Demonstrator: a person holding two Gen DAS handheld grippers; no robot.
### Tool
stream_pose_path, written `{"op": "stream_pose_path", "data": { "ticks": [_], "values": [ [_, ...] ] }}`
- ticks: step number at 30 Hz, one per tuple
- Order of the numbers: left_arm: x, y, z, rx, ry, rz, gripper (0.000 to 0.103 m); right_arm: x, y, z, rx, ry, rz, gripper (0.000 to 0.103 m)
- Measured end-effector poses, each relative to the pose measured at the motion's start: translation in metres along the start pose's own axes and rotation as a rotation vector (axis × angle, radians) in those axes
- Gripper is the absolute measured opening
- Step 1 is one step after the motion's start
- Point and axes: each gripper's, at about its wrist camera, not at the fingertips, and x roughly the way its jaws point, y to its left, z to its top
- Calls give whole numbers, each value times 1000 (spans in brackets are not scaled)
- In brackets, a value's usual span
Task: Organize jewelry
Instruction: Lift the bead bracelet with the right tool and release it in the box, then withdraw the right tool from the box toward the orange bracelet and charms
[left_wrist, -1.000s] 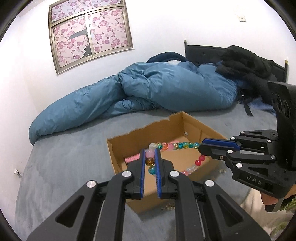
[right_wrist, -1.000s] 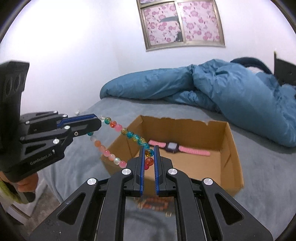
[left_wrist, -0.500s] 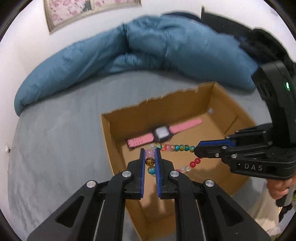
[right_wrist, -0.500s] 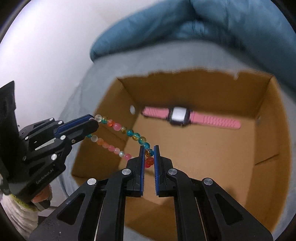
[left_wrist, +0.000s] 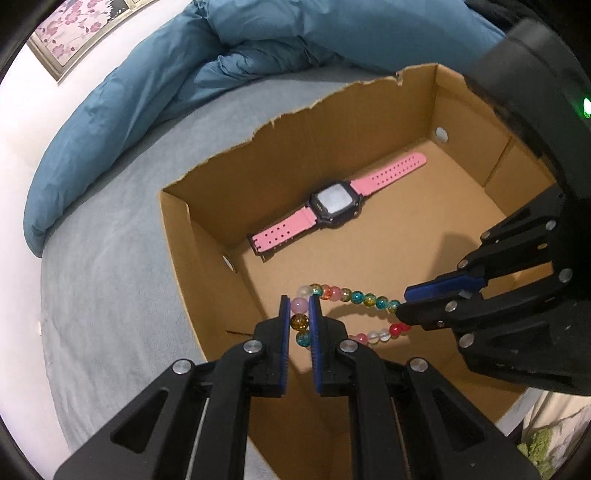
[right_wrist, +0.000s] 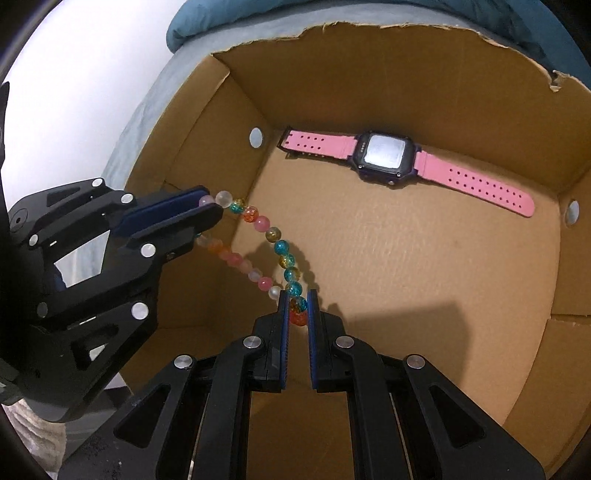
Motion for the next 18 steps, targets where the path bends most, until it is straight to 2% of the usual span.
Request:
{"op": "stream_pose_path", "data": {
  "ticks": [10, 14, 18],
  "values": [
    [-1, 4, 1, -1, 0, 20, 10, 8, -2, 12, 27, 54, 6, 9],
    [-10, 9, 1, -28, -39, 8, 10, 1, -9, 13, 38, 27, 14, 12],
    [-21, 14, -1, -60, -81, -2, 10, -9, -10, 10, 37, -14, -10, 20]
  ]
}}
